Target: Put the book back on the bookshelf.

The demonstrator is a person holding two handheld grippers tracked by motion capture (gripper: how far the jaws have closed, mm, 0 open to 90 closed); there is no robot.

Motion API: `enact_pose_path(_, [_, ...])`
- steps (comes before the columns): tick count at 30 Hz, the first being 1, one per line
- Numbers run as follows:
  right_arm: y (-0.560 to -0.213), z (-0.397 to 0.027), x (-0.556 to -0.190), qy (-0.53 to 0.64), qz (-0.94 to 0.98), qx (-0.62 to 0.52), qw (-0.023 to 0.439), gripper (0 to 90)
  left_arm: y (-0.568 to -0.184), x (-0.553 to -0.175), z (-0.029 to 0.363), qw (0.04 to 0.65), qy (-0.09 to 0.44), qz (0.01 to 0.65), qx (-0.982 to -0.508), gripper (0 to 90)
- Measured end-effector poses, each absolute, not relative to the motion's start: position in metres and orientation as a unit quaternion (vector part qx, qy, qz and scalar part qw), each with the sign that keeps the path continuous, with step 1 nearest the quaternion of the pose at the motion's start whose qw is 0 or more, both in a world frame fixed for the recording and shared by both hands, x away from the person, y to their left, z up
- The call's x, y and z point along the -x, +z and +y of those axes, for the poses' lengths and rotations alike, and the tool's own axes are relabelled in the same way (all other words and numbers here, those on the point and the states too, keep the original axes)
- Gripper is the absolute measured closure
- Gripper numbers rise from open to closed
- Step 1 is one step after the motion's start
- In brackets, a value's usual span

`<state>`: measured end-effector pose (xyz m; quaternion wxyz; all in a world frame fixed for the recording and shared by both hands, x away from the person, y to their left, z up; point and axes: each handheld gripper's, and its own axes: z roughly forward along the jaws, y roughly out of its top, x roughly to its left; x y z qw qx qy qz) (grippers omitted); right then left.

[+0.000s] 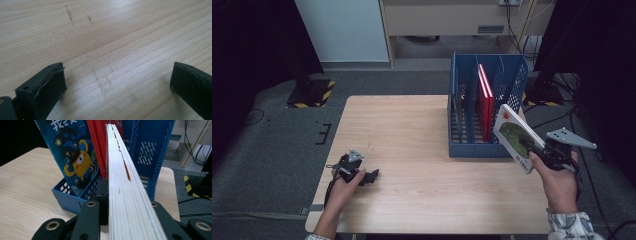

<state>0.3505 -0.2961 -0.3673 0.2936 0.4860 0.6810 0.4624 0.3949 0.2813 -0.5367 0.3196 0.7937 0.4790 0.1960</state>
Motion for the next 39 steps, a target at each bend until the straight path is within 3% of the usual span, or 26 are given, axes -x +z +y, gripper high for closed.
enact_pose_path(19, [-0.362, -0.301, -0.365, 0.445, 0.673, -0.504, 0.308, 75.6, -0.537, -0.395, 0.281, 0.320, 0.196, 0.479, -0.793, 0.0])
enact_pose_path(39, [-0.358, -0.294, -0.407, 0.422, 0.668, -0.519, 0.325, 75.6, -0.537, -0.395, 0.281, 0.320, 0.196, 0.479, -0.793, 0.0])
